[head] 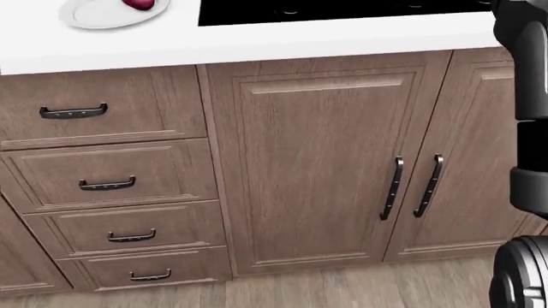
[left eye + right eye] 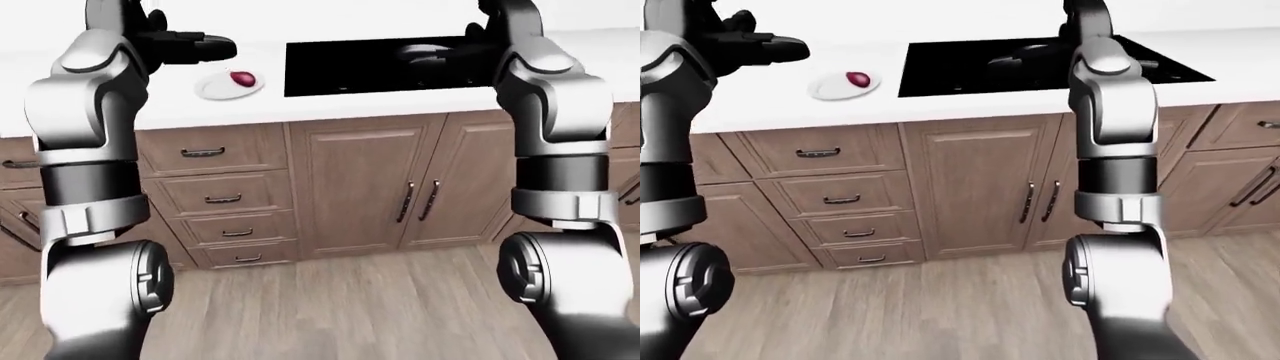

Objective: Pick the eggplant from the plate and place it in the pan.

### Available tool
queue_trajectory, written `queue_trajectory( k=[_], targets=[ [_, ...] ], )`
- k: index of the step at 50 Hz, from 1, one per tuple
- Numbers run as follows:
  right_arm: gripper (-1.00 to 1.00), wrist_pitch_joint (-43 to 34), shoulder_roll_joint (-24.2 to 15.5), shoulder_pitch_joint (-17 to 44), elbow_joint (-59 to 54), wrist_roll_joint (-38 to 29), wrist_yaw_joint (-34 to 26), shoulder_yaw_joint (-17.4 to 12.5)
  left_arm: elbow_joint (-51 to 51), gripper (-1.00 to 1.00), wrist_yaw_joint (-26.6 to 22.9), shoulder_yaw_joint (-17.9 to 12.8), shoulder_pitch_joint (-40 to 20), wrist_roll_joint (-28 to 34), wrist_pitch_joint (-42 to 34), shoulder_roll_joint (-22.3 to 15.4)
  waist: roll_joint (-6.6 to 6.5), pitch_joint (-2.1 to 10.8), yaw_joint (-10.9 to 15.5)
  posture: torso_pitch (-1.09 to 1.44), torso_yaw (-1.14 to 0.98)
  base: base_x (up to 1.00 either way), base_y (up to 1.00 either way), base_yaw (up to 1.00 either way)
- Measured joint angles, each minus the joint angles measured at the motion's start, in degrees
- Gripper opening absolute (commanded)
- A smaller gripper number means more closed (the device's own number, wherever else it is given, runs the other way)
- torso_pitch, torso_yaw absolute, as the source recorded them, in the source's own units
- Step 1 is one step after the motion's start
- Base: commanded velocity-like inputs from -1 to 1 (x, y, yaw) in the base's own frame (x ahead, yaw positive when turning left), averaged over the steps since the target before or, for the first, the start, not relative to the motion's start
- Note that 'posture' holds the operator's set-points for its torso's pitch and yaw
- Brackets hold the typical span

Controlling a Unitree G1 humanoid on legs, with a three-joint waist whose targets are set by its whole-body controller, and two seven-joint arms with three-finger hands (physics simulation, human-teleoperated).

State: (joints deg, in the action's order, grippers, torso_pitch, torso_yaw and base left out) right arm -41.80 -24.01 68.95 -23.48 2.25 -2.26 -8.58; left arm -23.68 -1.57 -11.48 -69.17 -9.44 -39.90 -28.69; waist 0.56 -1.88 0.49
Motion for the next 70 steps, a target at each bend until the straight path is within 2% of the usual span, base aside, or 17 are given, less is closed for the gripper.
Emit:
queue_trajectory(
  k=[5, 12, 17, 23, 26, 28, 31, 34, 37, 39, 41, 46, 52, 61, 65, 67, 70],
  targets=[
    [1.00, 0.6, -0.9, 0.0, 0.4, -0.6, 0.7, -1.2, -0.1, 1.00, -0.1, 0.4, -1.2, -0.5, 1.7, 0.2, -1.52, 0.67, -1.1, 0.00, 0.00, 0.00, 0.14, 0.00],
    [1.00, 0.8, -0.3, -0.2, -0.1, -1.4, 1.2, -0.9, 0.3, 1.00, -0.5, 0.5, -0.6, -1.2, 1.7, -0.1, -4.66, -0.05, -1.4, 0.00, 0.00, 0.00, 0.14, 0.00],
    [1.00, 0.9, 1.0, -1.2, -0.5, -0.8, 0.4, 0.5, -1.6, 1.00, 0.2, -0.4, 0.4, -0.4, 1.3, -0.5, -3.36, -0.28, -0.8, 0.00, 0.00, 0.00, 0.14, 0.00],
    [1.00, 1.2, 0.6, -0.5, 0.2, -1.5, 0.5, 0.0, -0.2, 1.00, 0.1, 0.1, -0.6, -0.6, 0.9, -0.5, -0.53, -0.12, -1.0, 0.00, 0.00, 0.00, 0.20, 0.00],
    [1.00, 1.5, 0.6, -0.1, 0.8, -1.5, 0.3, -0.1, -0.1, 1.00, 0.0, 0.1, -1.7, -0.5, 1.0, -0.8, 2.67, -0.35, -0.7, 0.00, 0.00, 0.00, 0.44, 0.00],
    [1.00, 1.4, 0.3, -0.8, 1.0, -1.6, 0.3, -0.5, 0.7, 1.00, -0.2, 0.5, -1.3, -0.5, 1.2, -0.1, 2.47, -0.55, -1.6, 0.00, 0.00, 0.00, 0.45, 0.00],
    [1.00, 0.6, 0.2, -1.5, -0.5, -1.9, 0.5, -0.9, -0.8, 1.00, -0.7, 1.3, -0.8, -0.8, 0.8, 0.5, 2.32, 0.45, -1.6, 0.00, 0.00, 0.00, 0.44, 0.00],
    [1.00, 0.7, 0.4, -1.8, 0.3, -2.0, 0.6, -0.9, 0.0, 1.00, -0.7, 1.0, -0.4, -0.6, 0.8, 0.3, 0.88, 0.21, -1.4, 0.00, 0.00, 0.00, 0.44, 0.00],
    [1.00, 1.2, 0.8, -2.6, 1.0, -2.0, 0.8, -0.8, 0.7, 1.00, -0.7, 0.6, -0.1, -0.5, 1.6, 0.2, -1.41, -0.25, -1.6, 0.00, 0.00, 0.00, 0.44, 0.00],
    [1.00, 0.7, 0.7, -2.3, 0.9, -2.0, 0.7, -0.6, 0.9, 1.00, -0.8, 0.6, -0.2, -0.6, 1.4, 0.1, -3.41, -0.48, -1.8, 0.00, 0.00, 0.00, 0.44, 0.00],
    [1.00, 0.7, 0.5, -1.3, -0.1, -2.5, 0.7, 0.1, 0.5, 1.00, -0.7, 0.6, -0.9, -0.6, 1.1, -0.3, -6.32, 0.07, -1.5, 0.00, 0.00, 0.00, 0.04, 0.00],
    [1.00, 0.8, 1.6, -2.0, 0.2, -2.5, -0.2, 0.3, 0.2, 1.00, -0.3, -0.4, 0.4, 0.0, 1.4, -0.8, -3.95, -1.62, -0.7, 0.00, 0.00, 0.02, 0.00, 0.00],
    [1.00, 0.7, 0.8, -1.2, 0.9, -2.6, -1.0, 0.4, -1.3, 1.00, -0.3, 0.1, -0.2, 0.0, -0.2, -0.7, -1.26, -1.48, -0.2, 0.00, 0.00, 0.35, 0.00, 0.00],
    [1.00, 2.5, 1.3, -1.8, 2.0, -2.7, -0.9, 0.2, 1.0, 1.00, -0.6, -0.8, -0.2, -0.1, 1.7, -1.4, 0.98, -1.29, 0.8, 0.00, 0.00, 0.55, 0.00, 0.00],
    [1.00, 1.6, 1.0, -2.1, 1.9, -2.7, -1.0, 0.1, 0.3, 1.00, -0.5, -0.4, -0.4, -0.1, 1.3, -1.0, 3.46, -1.38, 0.6, 0.00, 0.00, 0.56, 0.00, 0.00],
    [1.00, 1.5, 0.9, -3.4, 2.1, -2.9, -0.9, -0.4, 0.6, 1.00, -0.7, 0.3, 0.8, -0.4, 1.2, -0.1, 2.77, -2.03, 0.3, 0.00, 0.00, 0.57, 0.00, 0.00],
    [1.00, 0.6, 1.0, -4.2, 2.0, -3.4, -0.7, -0.5, -0.1, 1.00, -1.2, 0.9, 1.3, -0.8, 0.3, -0.1, 2.43, -1.41, -0.1, 0.00, 0.00, 0.57, 0.00, 0.00]
  ],
)
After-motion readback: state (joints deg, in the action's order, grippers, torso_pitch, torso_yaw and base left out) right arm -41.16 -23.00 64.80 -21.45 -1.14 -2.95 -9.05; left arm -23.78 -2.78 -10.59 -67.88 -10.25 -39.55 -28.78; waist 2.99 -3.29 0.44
